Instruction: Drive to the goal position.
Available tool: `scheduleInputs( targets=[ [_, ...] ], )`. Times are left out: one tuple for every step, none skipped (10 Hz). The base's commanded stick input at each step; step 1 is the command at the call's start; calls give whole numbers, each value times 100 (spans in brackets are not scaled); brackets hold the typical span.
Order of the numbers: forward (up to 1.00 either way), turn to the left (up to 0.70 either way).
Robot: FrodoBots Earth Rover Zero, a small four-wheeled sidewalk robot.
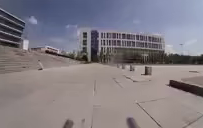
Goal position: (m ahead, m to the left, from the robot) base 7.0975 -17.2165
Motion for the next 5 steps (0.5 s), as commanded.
scheduleInputs(
  targets=[
    [70, 0],
    [70, 0],
    [70, 0],
    [70, 0],
    [70, 0]
  ],
)
